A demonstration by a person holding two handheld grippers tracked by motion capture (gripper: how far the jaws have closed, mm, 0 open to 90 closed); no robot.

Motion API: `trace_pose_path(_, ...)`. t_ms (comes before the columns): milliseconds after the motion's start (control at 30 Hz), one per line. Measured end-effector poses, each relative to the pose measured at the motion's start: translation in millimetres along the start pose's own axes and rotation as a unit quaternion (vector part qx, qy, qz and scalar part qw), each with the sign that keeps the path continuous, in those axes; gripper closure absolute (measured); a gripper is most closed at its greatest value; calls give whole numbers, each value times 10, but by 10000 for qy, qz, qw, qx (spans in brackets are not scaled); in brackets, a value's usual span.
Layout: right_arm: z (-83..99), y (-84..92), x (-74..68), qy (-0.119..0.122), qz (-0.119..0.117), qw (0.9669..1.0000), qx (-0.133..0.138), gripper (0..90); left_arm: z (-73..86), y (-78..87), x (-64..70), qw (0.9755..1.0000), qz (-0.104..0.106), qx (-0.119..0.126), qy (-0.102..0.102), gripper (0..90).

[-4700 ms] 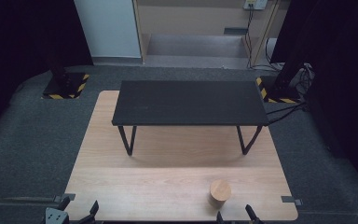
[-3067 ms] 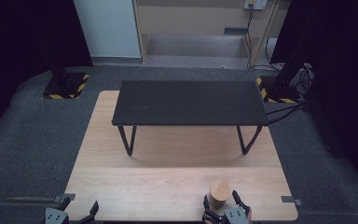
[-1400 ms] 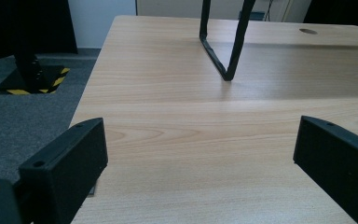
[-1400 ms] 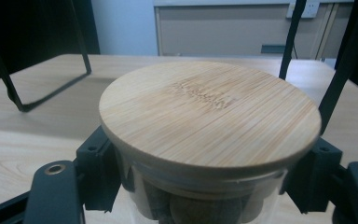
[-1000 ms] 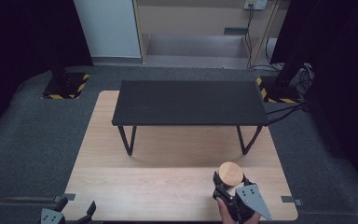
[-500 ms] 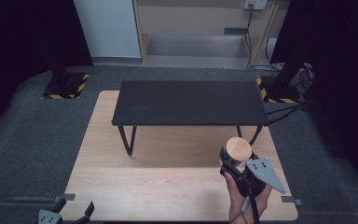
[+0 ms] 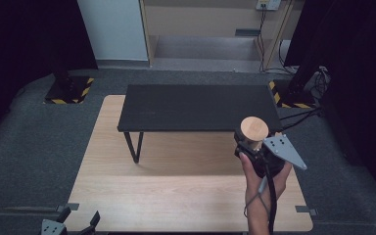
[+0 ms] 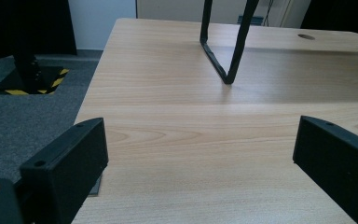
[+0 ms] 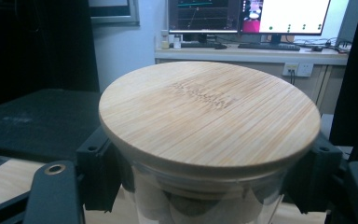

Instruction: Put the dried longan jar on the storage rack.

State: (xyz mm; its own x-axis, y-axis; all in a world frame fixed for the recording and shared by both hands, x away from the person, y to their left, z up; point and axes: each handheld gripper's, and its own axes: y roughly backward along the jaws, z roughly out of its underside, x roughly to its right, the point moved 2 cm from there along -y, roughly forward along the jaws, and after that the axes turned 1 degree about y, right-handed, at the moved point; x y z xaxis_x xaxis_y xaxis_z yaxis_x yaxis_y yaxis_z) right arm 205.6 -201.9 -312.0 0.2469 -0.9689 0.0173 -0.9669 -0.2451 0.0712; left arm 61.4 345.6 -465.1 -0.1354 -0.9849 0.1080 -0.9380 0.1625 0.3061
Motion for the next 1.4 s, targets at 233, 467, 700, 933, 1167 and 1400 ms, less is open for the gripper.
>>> trace_pose_path(233, -147, -187, 72, 85, 74, 9999, -36, 259, -3, -19, -16, 10000, -13, 1, 37, 19)
trace_pose_path(467, -224, -391, 110, 179, 107, 9997, -149, 259, 1, -39, -28, 10000, -27, -18, 57, 19)
trace_pose_path(700, -244, -582, 128, 193, 103, 9995, -206, 259, 1, -49, -22, 10000, -1, -19, 51, 19)
trace_pose_path(933, -245, -755, 144, 259, 102, 9993, -262, 259, 4, -60, -32, 10000, -4, -41, 61, 20)
trace_pose_path(1167, -202, -909, 186, 228, 147, 9991, -340, 259, 0, -59, -45, 10000, -35, -31, 72, 20)
trace_pose_path(1400, -216, -1036, 200, 192, 169, 9987, -437, 259, -3, -57, -54, 9999, -73, -30, 85, 20)
